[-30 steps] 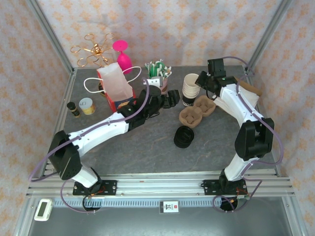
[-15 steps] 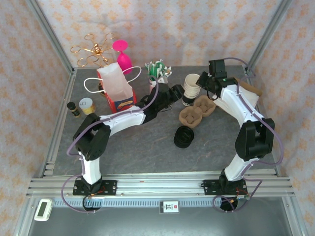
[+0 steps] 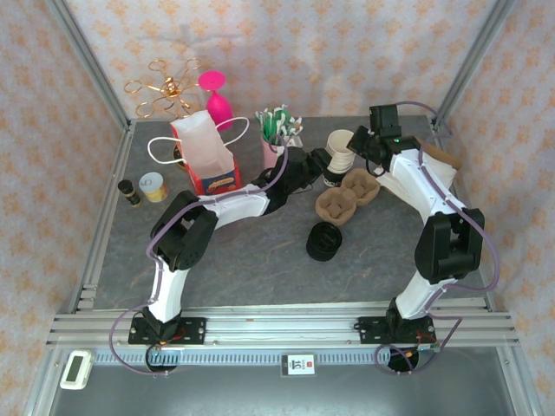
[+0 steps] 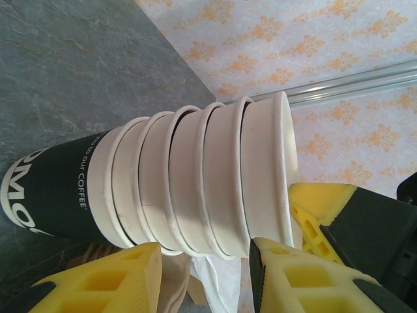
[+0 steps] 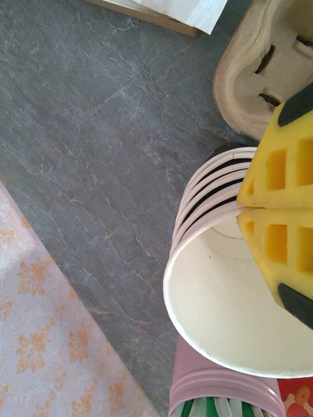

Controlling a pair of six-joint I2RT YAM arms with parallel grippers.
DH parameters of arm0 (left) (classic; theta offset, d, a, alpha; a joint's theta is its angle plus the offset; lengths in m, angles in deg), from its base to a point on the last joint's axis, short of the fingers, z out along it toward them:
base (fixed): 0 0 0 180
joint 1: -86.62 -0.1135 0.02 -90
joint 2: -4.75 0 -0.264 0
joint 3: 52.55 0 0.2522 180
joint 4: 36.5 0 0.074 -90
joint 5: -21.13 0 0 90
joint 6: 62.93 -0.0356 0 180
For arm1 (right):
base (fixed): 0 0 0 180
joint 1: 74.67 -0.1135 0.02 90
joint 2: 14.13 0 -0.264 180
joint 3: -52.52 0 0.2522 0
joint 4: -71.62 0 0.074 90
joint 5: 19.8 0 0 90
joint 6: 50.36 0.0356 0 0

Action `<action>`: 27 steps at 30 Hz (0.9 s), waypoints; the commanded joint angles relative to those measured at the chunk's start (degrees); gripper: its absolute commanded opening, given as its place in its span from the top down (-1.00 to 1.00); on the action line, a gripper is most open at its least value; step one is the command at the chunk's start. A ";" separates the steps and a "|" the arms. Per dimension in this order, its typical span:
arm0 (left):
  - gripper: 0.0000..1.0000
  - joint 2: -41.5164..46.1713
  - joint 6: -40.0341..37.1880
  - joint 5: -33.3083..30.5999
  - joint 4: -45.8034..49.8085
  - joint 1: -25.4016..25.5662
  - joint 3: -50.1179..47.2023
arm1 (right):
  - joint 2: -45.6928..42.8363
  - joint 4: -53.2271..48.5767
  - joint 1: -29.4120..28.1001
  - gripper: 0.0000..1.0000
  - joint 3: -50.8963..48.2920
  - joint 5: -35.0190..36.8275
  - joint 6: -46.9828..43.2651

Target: Pack the takeout coffee

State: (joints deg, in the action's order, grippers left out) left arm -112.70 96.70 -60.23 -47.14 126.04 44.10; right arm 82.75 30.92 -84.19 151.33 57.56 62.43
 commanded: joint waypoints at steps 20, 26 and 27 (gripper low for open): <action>0.33 -4.31 3.17 4.28 -7.91 -1.14 4.65 | 0.22 0.93 1.09 1.00 3.26 0.89 2.36; 0.23 -0.99 3.87 3.80 -11.39 -1.32 -0.11 | 0.67 0.40 1.13 1.00 4.09 1.80 2.25; 0.22 -0.42 3.94 3.52 -11.69 -1.37 -0.88 | 0.87 0.23 1.08 1.00 4.21 1.83 2.23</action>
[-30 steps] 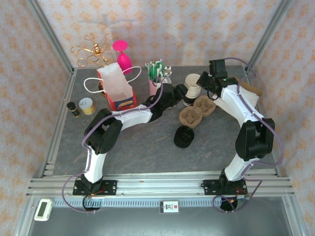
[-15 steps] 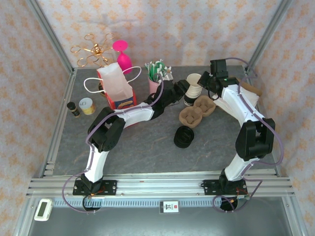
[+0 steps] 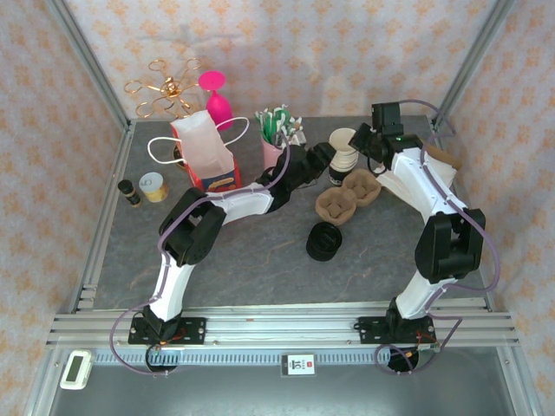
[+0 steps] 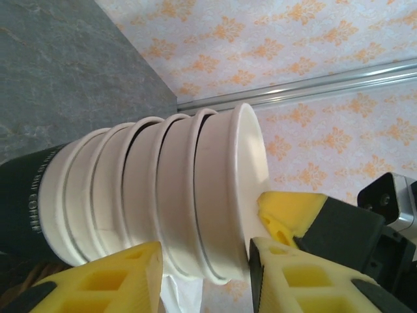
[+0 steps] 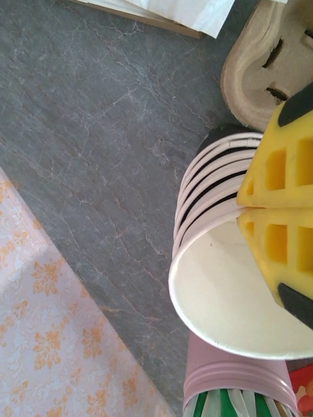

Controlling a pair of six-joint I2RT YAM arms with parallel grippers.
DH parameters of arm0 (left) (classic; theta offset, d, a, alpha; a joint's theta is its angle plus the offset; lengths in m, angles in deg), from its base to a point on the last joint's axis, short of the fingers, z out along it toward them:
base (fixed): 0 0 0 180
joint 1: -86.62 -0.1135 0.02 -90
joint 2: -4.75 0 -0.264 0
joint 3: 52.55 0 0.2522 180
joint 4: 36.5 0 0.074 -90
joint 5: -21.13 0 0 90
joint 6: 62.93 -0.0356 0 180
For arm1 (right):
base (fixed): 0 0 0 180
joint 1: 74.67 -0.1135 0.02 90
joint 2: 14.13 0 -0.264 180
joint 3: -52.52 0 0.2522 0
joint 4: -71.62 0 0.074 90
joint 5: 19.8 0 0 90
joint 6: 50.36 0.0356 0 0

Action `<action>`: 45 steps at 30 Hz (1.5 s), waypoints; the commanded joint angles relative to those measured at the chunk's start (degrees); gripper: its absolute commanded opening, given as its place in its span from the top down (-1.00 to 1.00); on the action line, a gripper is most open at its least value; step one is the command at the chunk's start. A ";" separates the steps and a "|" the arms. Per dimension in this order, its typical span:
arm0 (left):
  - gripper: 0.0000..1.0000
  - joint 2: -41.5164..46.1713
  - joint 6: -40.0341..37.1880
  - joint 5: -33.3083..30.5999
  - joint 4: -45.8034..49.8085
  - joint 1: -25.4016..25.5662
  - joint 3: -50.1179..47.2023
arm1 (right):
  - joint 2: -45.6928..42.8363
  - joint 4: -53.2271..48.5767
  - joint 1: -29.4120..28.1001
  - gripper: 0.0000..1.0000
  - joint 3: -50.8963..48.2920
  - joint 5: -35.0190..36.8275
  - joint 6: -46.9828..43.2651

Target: Pack the takeout coffee

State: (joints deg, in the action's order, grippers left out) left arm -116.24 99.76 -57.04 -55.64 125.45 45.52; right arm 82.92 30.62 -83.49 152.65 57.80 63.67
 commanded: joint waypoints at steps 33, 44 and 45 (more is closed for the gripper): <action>0.22 15.28 -4.57 -1.64 1.39 -2.02 -10.46 | -8.57 -10.30 -0.50 1.00 11.63 3.25 -1.70; 0.20 38.55 -18.11 -8.41 17.95 -2.38 -23.64 | -13.73 -14.50 -11.49 1.00 6.80 5.26 -3.65; 0.20 40.33 -19.12 -9.43 19.46 -2.36 -24.39 | -13.90 -13.87 -12.15 1.00 5.65 5.38 -3.59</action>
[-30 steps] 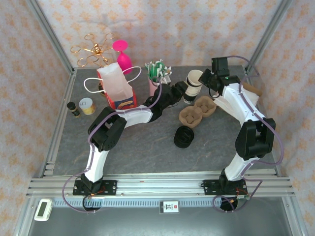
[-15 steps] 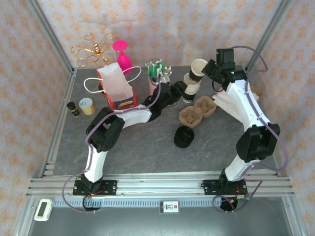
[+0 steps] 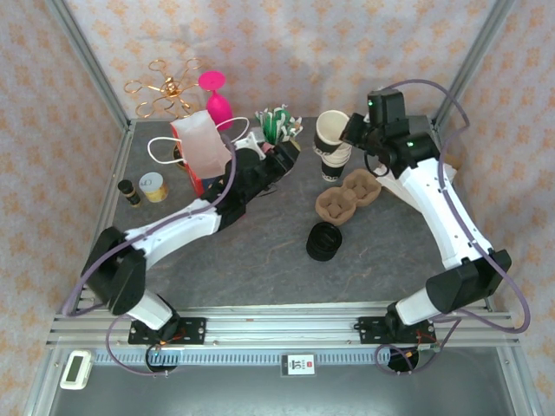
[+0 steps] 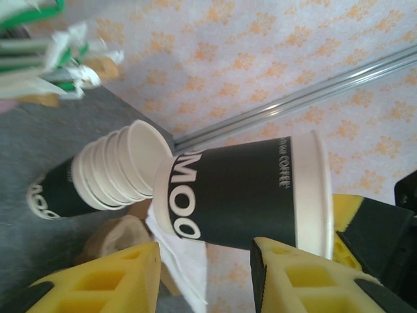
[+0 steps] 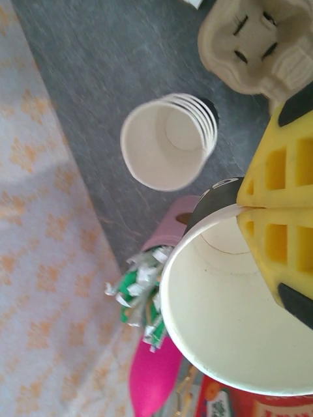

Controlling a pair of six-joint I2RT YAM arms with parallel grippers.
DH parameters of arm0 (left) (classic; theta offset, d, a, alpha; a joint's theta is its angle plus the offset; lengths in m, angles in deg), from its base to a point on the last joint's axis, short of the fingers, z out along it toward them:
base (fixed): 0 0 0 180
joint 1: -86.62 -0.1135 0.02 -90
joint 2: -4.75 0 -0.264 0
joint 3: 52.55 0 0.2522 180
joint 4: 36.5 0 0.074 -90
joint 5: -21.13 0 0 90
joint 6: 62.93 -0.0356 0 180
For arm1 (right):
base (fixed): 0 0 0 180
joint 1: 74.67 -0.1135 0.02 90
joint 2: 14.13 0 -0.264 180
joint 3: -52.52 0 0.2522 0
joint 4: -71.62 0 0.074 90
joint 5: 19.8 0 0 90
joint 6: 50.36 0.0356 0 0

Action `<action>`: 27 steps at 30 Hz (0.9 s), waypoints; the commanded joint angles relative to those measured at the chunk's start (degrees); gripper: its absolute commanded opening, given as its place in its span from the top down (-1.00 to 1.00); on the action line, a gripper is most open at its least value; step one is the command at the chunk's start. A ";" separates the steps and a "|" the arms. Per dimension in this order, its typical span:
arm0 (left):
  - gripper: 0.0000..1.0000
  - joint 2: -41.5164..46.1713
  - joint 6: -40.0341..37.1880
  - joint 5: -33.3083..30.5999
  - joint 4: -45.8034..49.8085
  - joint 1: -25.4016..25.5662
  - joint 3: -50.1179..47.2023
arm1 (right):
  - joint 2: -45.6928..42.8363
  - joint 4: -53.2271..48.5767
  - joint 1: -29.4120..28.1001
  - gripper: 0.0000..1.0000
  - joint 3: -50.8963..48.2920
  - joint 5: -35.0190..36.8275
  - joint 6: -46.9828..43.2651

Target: Pack the takeout coffee

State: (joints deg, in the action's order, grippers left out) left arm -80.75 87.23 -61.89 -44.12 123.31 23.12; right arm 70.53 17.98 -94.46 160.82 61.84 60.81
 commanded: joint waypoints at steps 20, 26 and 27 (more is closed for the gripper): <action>0.20 9.80 -14.75 -7.89 20.74 2.45 -1.75 | 11.90 17.23 -3.79 1.00 -15.68 0.89 -2.12; 0.20 8.92 -16.37 -9.34 23.49 3.28 -0.50 | 15.97 19.58 -3.83 1.00 -15.79 1.54 -1.66; 0.19 8.92 -16.62 -9.40 23.66 3.30 -0.55 | 16.27 19.81 -3.81 1.00 -15.95 1.87 -1.41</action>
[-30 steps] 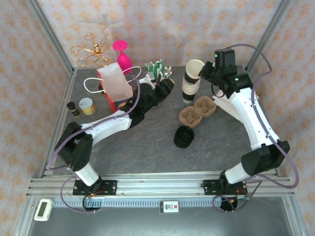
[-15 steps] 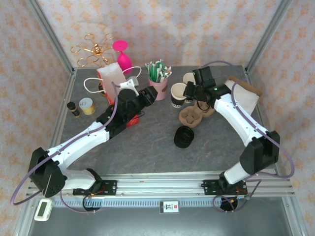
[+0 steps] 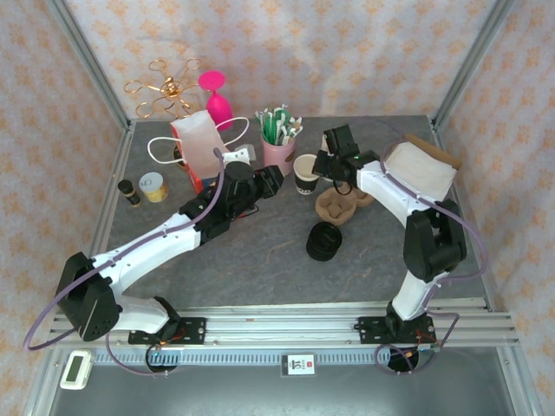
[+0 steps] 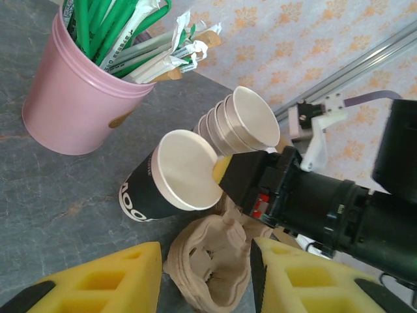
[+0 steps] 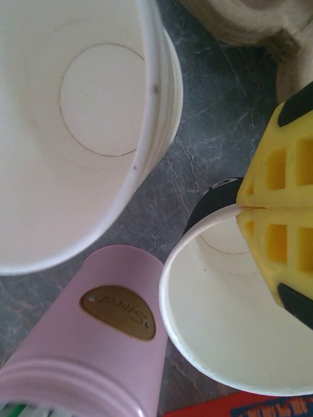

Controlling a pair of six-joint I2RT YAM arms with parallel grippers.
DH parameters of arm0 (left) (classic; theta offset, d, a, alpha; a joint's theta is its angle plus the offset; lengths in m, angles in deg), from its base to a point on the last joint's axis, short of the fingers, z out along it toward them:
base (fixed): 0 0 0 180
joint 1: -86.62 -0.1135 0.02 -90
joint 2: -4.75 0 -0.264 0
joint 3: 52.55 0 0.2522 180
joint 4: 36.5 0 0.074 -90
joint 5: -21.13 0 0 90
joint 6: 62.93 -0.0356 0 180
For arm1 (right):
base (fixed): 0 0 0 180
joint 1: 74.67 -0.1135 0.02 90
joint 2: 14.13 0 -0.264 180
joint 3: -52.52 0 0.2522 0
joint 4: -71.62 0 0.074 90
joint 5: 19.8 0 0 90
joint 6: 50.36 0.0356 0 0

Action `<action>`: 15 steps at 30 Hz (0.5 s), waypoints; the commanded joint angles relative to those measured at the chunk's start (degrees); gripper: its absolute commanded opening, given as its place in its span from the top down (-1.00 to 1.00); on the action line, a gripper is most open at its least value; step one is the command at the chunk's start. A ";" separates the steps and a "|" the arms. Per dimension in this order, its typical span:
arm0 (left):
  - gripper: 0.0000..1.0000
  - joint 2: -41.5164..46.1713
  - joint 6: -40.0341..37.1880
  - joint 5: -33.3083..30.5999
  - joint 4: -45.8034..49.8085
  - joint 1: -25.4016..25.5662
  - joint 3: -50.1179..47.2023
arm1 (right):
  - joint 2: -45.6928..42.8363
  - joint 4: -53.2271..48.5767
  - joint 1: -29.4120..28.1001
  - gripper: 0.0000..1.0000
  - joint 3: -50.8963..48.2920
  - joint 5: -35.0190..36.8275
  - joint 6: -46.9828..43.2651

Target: Pack the takeout coffee

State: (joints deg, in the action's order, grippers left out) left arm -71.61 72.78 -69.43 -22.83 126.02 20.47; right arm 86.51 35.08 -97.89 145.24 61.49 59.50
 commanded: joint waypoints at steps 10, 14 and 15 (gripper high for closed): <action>0.19 -1.77 -3.57 -2.25 4.62 1.20 3.87 | 2.46 3.25 -0.27 1.00 -1.07 3.88 1.13; 0.18 -2.39 -4.22 -2.32 6.08 1.43 4.84 | 2.80 1.75 -0.31 0.84 -0.06 3.79 0.99; 0.17 -2.40 -4.31 -2.52 6.55 1.48 5.09 | 2.48 1.44 -0.26 0.78 0.26 3.79 0.93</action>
State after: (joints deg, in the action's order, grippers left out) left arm -73.82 70.20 -70.81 -18.88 126.79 23.03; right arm 88.89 37.30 -97.89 144.23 63.37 59.96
